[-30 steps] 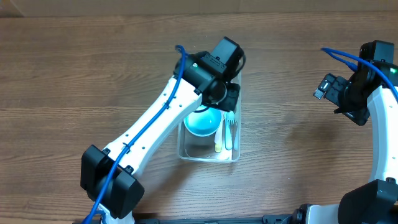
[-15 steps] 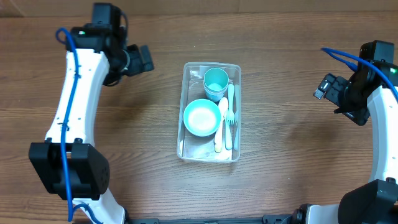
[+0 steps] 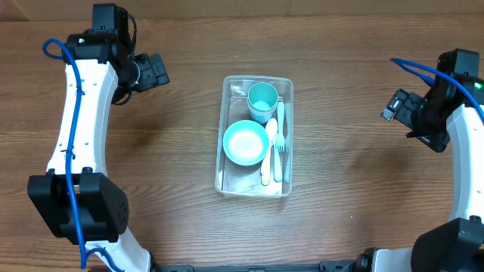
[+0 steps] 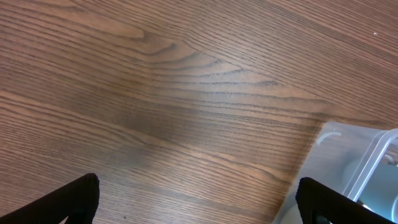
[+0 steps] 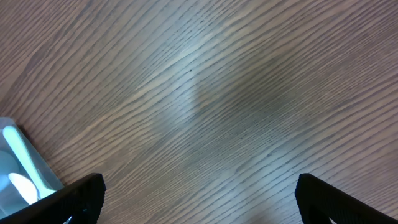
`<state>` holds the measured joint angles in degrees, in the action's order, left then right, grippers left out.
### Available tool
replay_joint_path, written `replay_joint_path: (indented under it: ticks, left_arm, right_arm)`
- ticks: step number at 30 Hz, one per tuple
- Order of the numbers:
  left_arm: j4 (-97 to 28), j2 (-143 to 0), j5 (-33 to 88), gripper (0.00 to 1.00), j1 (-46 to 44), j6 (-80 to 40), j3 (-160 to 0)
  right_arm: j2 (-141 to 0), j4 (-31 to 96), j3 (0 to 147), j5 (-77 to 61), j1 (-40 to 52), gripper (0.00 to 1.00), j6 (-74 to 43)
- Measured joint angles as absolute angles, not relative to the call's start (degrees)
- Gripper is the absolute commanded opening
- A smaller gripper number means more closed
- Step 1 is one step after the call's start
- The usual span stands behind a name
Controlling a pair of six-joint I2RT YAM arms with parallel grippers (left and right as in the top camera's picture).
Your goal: Pack container
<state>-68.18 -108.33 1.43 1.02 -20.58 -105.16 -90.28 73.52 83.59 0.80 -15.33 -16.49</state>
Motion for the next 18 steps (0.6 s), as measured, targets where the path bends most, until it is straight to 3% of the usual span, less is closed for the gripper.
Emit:
replay_joint_path:
  ticks: [12,16,18]
  left_arm:
    - [-68.2,-108.3,1.4,1.00,1.0,-20.6,-105.2]
    - [-68.2,-108.3,1.4,1.00,1.0,-20.6,-105.2]
    - [-68.2,-108.3,1.4,1.00,1.0,-20.6,-105.2]
  right_arm:
    - [-89.5,73.5,83.6,0.8,-15.3,1.00,-16.5]
    - [-81.3,73.5,83.6,0.9,-13.0,1.00,-16.5]
    - [-72.8,73.4,83.6,0.9,-7.5,1.00,-16.5]
